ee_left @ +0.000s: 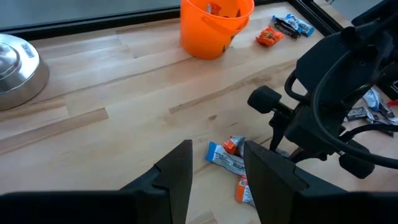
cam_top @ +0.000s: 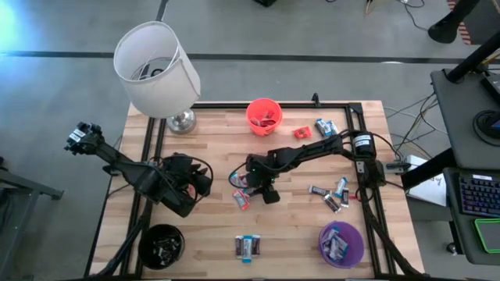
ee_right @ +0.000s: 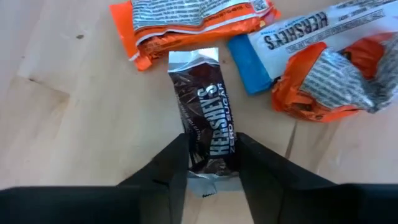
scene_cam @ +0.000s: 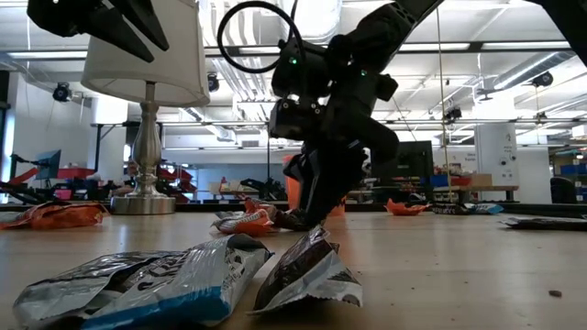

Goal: Organize candy in baskets
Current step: Put the brown chocolate into the black bucket

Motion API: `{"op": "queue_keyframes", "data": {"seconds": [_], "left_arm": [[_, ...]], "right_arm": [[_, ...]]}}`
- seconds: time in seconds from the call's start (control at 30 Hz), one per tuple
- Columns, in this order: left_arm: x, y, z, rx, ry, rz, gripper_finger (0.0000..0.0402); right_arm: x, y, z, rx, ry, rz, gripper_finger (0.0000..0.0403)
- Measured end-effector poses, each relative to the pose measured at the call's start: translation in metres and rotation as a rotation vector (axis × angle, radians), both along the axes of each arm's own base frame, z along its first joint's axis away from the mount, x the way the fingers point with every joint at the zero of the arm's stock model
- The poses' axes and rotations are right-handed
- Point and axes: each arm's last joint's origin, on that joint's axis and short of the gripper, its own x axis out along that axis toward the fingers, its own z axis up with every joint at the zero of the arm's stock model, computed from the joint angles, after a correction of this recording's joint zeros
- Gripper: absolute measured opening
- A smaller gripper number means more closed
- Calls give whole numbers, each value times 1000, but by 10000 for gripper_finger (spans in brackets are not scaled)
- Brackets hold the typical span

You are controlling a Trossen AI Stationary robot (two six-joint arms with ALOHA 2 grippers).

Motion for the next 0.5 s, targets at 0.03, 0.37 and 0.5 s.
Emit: {"op": "queue_keyframes", "data": {"seconds": [0.03,0.37,0.5], "left_arm": [[0,0,0,0,0,1,126],[1,0,0,-2,-6,3,126],[1,1,2,19,-28,13,126]], "right_arm": [[0,-1,0,-3,1,-3,100],[-5,-3,5,21,52,-59,23],[-9,-3,18,24,100,-68,23]]}}
